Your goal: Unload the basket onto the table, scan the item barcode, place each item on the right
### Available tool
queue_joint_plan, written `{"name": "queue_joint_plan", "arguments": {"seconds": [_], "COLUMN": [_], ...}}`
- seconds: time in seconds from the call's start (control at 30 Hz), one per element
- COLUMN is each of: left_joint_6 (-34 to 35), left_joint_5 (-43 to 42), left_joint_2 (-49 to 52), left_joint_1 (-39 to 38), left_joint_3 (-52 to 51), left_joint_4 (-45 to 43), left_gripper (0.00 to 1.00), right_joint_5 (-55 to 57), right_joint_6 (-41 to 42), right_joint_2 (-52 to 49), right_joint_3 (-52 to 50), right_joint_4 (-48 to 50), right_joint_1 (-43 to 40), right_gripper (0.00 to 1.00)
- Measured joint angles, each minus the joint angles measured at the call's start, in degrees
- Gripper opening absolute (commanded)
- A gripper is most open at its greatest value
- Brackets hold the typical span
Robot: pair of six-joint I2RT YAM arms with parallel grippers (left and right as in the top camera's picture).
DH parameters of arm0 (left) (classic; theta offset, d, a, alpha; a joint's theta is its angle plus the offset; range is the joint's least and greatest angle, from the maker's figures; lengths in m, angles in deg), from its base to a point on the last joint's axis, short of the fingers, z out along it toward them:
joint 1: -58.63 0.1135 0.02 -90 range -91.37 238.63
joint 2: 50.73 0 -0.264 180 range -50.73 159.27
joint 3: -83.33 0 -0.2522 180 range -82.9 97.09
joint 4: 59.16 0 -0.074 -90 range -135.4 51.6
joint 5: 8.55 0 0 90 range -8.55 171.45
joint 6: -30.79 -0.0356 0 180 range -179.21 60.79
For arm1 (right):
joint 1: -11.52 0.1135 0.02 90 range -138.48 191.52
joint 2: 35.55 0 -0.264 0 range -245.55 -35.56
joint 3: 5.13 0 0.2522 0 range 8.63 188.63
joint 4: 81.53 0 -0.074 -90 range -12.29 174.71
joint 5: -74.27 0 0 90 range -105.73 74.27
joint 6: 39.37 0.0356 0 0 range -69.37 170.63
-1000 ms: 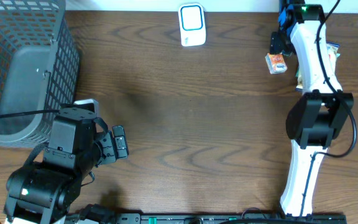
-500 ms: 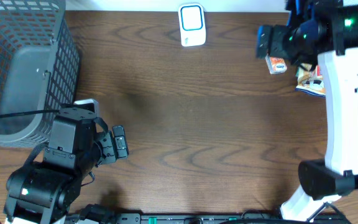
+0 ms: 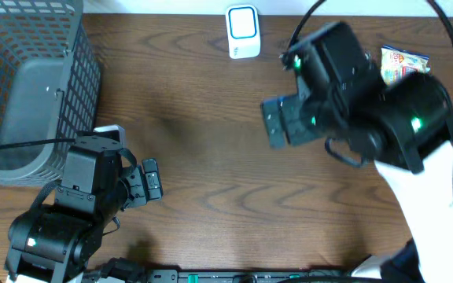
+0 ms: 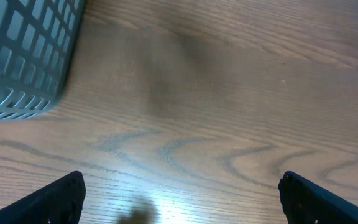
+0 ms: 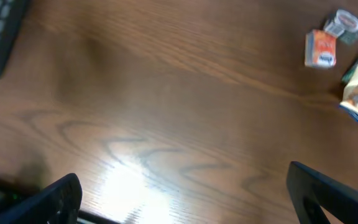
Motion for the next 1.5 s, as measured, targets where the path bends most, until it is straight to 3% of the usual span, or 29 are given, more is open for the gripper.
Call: {"name": "queue_joint_plan", "arguments": {"seconds": [0.2, 0.5, 1.3, 1.5], "left_joint_6": [0.0, 0.0, 0.0, 0.0], "left_joint_5": [0.0, 0.0, 0.0, 0.0], "left_joint_2": [0.0, 0.0, 0.0, 0.0], "left_joint_1": [0.0, 0.0, 0.0, 0.0], "left_joint_3": [0.0, 0.0, 0.0, 0.0], "left_joint_4": [0.0, 0.0, 0.0, 0.0], "left_gripper": [0.98, 0.98, 0.98, 0.97], "right_joint_5": [5.8, 6.8, 1.7, 1.5], "right_joint_6": [3.8, 7.0, 7.4, 1.9], "right_joint_2": [8.3, 17.0, 16.9, 17.4], "right_joint_3": [-10.3, -27.2, -29.4, -33.2], "right_joint_4": [0.3, -0.2, 0.3, 8.2], "right_joint_1": [5.4, 6.2, 6.2, 3.5], "right_gripper": [0.99, 0.99, 0.99, 0.99]}}
